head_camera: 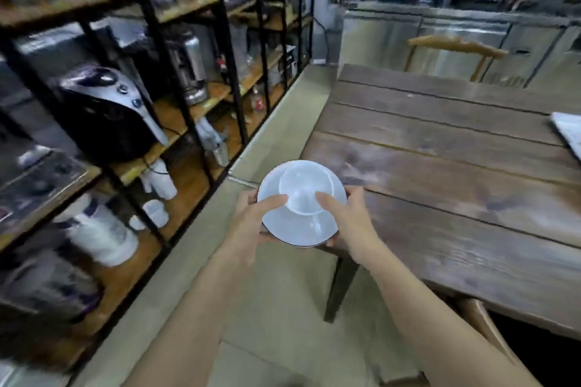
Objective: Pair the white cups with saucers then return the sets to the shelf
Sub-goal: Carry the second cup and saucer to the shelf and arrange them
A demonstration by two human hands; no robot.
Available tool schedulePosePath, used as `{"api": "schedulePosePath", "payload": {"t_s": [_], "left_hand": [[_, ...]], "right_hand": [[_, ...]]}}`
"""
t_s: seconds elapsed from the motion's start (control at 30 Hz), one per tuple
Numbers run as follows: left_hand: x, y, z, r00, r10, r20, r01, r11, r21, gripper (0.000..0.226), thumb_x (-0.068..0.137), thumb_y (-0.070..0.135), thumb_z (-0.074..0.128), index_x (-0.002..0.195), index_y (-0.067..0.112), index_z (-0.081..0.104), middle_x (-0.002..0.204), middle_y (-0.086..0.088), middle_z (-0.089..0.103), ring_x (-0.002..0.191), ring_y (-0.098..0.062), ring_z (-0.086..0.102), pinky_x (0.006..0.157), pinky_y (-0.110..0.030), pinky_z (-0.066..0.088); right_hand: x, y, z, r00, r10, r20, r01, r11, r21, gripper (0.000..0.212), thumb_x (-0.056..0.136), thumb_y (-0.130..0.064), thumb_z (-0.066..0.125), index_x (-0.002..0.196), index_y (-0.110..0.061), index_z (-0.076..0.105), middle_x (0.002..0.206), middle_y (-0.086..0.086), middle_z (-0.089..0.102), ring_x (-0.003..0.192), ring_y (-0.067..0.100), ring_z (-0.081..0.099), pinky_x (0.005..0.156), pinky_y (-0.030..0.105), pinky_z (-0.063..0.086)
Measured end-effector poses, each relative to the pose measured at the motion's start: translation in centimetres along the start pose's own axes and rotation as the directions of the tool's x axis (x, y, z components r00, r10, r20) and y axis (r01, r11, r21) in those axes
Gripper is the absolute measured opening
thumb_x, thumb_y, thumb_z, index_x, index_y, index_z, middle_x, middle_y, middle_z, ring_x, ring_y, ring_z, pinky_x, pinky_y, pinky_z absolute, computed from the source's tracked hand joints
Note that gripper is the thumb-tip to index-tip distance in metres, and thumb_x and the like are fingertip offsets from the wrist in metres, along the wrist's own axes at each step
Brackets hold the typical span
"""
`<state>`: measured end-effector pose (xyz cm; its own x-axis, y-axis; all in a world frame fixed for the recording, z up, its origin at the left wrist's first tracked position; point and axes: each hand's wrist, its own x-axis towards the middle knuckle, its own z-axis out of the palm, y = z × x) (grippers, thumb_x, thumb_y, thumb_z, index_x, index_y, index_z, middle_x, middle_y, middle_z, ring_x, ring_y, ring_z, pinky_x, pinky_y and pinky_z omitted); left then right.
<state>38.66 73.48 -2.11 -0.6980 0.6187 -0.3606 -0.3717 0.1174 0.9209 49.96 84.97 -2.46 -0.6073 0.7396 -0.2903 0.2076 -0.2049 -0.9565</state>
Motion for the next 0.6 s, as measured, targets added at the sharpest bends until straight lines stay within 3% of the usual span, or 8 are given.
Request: {"api": "schedulePosePath", "payload": {"t_s": [0.07,0.27,0.37,0.47,0.53,0.6], "left_hand": [[-2.2,0.3,-5.0,0.994,0.038,-0.101,-0.041,0.999,-0.027,0.056,0.059,0.033,0.073,0.11,0.018,0.057,0.11,-0.003,0.065,0.093,-0.025,0.066,0.061,-0.033,0.052],[-9.0,0.5,-19.8,0.933,0.043,-0.357,-0.106,0.981,-0.16,0.065,0.057,0.032,0.075,0.116,0.015,0.055,0.118,-0.009,0.063,0.094,-0.025,0.065,0.058,-0.031,0.054],[-12.7,0.8,-27.2,0.87,0.047,-0.49,-0.151,0.973,-0.174,0.053,0.071,0.025,0.075,0.117,0.011,0.053,0.115,-0.01,0.061,0.091,-0.025,0.063,0.062,-0.035,0.054],[-16.6,1.6,-34.7,0.786,0.073,-0.614,-0.208,0.966,-0.151,0.035,0.077,0.022,0.071,0.107,0.016,0.055,0.109,-0.006,0.06,0.091,-0.023,0.06,0.069,-0.041,0.056],[-19.5,2.1,-39.4,0.732,0.087,-0.675,-0.233,0.964,-0.128,0.044,0.072,0.026,0.074,0.109,0.014,0.056,0.111,-0.007,0.061,0.092,-0.025,0.061,0.069,-0.043,0.058],[-22.0,2.6,-43.8,0.692,0.068,-0.718,-0.243,0.959,-0.143,0.06,0.063,0.032,0.075,0.117,0.013,0.056,0.115,-0.01,0.062,0.098,-0.029,0.062,0.072,-0.045,0.059]], "right_hand": [[-1.1,0.0,4.9,0.995,0.005,0.099,0.0,0.999,-0.051,0.046,0.083,-0.034,0.064,0.113,-0.018,0.033,0.098,-0.005,0.053,0.084,0.022,0.061,0.058,0.039,0.052],[-5.7,-0.1,19.9,0.934,-0.05,0.354,0.111,0.982,-0.155,0.045,0.085,-0.035,0.063,0.112,-0.016,0.032,0.094,-0.007,0.05,0.076,0.016,0.059,0.038,0.023,0.042],[-8.8,0.5,27.7,0.87,-0.062,0.489,0.158,0.975,-0.158,0.044,0.085,-0.033,0.064,0.112,-0.015,0.034,0.1,-0.004,0.051,0.078,0.019,0.06,0.035,0.022,0.042],[-12.1,0.8,36.1,0.804,-0.105,0.586,0.224,0.965,-0.134,0.048,0.084,-0.035,0.065,0.114,-0.017,0.033,0.107,-0.003,0.051,0.091,0.022,0.061,0.037,0.016,0.045],[-14.7,1.1,41.6,0.776,-0.113,0.62,0.243,0.961,-0.13,0.054,0.083,-0.036,0.066,0.12,-0.014,0.034,0.114,0.001,0.05,0.102,0.023,0.057,0.045,0.015,0.046],[-17.3,1.2,46.5,0.748,-0.115,0.654,0.257,0.958,-0.126,0.059,0.084,-0.036,0.064,0.127,-0.012,0.032,0.116,0.001,0.045,0.1,0.017,0.05,0.056,0.015,0.04]]}}
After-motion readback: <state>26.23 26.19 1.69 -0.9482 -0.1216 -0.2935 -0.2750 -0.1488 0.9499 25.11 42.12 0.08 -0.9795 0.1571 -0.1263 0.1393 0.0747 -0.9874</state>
